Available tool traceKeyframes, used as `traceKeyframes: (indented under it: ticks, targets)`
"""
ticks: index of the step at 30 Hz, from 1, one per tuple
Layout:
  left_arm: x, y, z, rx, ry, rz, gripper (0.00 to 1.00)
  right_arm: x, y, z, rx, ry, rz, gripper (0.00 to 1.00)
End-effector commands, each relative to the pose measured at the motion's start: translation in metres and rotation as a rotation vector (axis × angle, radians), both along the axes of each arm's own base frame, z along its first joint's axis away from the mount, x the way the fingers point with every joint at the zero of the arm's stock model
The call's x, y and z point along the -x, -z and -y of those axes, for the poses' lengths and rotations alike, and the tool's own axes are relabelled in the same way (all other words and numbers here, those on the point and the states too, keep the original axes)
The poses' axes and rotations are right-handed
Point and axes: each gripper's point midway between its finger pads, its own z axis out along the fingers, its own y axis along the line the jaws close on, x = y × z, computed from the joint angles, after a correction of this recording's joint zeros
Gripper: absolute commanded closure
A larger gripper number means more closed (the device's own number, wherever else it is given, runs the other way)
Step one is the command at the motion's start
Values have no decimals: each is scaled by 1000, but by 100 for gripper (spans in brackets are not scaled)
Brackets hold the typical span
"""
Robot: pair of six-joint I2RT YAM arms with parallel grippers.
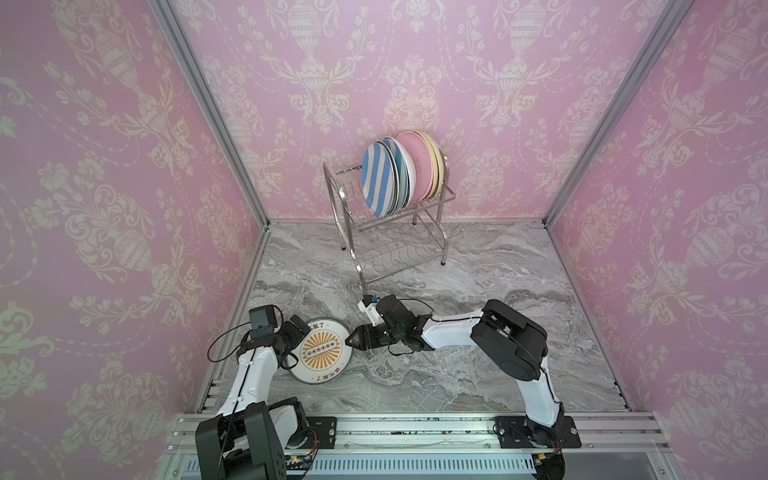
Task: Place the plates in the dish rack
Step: 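Close the right gripper on the sunburst plate's rim while the left gripper pushes it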
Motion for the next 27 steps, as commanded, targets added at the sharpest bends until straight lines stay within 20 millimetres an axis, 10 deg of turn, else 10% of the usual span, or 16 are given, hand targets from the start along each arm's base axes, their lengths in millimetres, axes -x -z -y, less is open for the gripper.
traceKeyframes:
  ticks: [1, 27]
  targets:
    - [-3, -7, 10, 24, 28, 20, 1, 10, 18, -4, 53, -50, -53, 37]
    - [-23, -13, 55, 23, 244, 98, 1, -14, -7, -15, -30, 20, -28, 76]
